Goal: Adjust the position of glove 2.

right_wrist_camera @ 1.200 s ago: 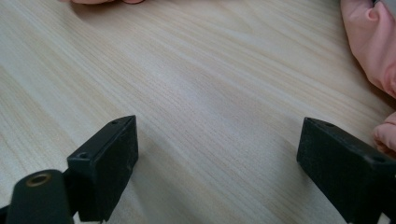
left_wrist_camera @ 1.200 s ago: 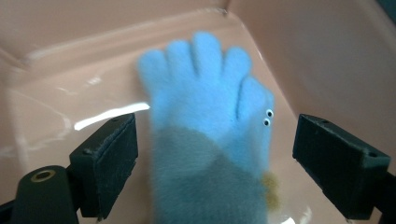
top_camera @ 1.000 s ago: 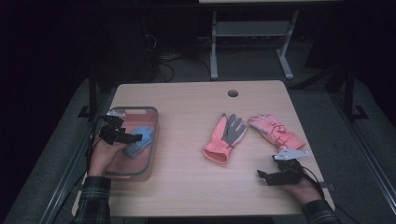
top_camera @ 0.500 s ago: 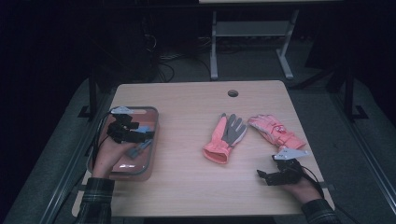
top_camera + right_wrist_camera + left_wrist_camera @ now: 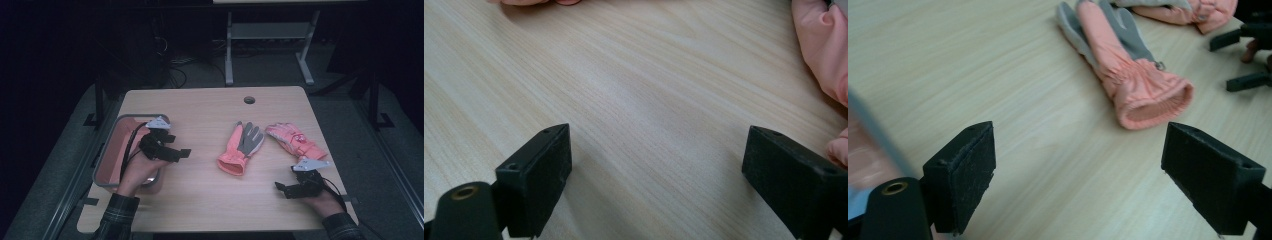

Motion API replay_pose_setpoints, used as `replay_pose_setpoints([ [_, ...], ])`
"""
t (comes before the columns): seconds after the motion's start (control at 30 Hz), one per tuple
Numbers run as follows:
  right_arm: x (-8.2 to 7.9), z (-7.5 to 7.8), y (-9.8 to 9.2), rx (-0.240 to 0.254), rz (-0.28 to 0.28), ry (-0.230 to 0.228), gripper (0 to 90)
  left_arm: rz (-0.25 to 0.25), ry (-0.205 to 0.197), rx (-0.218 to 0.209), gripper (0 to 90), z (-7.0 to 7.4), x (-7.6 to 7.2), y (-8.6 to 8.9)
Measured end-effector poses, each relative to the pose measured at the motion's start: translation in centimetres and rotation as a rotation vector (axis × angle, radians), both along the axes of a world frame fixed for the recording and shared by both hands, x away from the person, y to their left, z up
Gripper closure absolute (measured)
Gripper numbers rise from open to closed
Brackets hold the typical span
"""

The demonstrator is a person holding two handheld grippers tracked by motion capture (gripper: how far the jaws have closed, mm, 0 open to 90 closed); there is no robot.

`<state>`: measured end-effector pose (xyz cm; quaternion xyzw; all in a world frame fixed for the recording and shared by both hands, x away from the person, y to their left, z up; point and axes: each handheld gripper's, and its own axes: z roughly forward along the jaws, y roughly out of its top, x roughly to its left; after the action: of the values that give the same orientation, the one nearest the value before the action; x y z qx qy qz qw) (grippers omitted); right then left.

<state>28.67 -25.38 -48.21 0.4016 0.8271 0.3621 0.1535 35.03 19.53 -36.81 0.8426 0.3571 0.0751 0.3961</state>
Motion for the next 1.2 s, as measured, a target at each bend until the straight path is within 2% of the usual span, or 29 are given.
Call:
replay_pose_setpoints([
  [0.17,0.0,0.0,0.0,0.000,0.001,0.000,12.2,-0.048,0.017,0.002,13.8,-0.7,-1.0,-2.1],
  [0.33,0.0,0.0,0.0,0.000,0.001,-0.001,12.2,-0.085,0.008,0.016,13.8,-1.8,-2.1,-4.0],
  [0.57,0.0,0.0,0.0,-0.002,0.001,-0.001,12.3,-0.130,0.012,0.048,13.7,-4.8,-4.0,-5.9],
  [0.83,0.0,0.1,0.1,-0.005,0.001,0.007,12.0,-0.135,-0.017,0.049,13.7,-7.8,-5.3,-5.7],
  [0.87,0.0,0.1,0.1,-0.008,-0.001,0.012,12.4,-0.131,-0.006,0.041,13.6,-8.1,-5.5,-5.6],
  [1.03,0.2,0.7,0.3,-0.025,-0.008,0.050,14.1,-0.150,-0.005,0.068,13.6,-9.5,-5.9,-5.0],
  [1.13,0.4,1.3,0.5,-0.013,-0.008,0.048,14.8,-0.163,-0.012,0.095,13.6,-10.0,-6.1,-4.9],
  [1.17,0.4,1.5,0.6,-0.015,-0.010,0.045,16.9,-0.172,-0.008,0.086,13.2,-10.2,-6.1,-4.8],
  [1.2,0.4,1.7,0.7,-0.005,-0.004,0.039,20.0,-0.175,-0.021,0.084,12.5,-10.3,-6.2,-4.7],
])
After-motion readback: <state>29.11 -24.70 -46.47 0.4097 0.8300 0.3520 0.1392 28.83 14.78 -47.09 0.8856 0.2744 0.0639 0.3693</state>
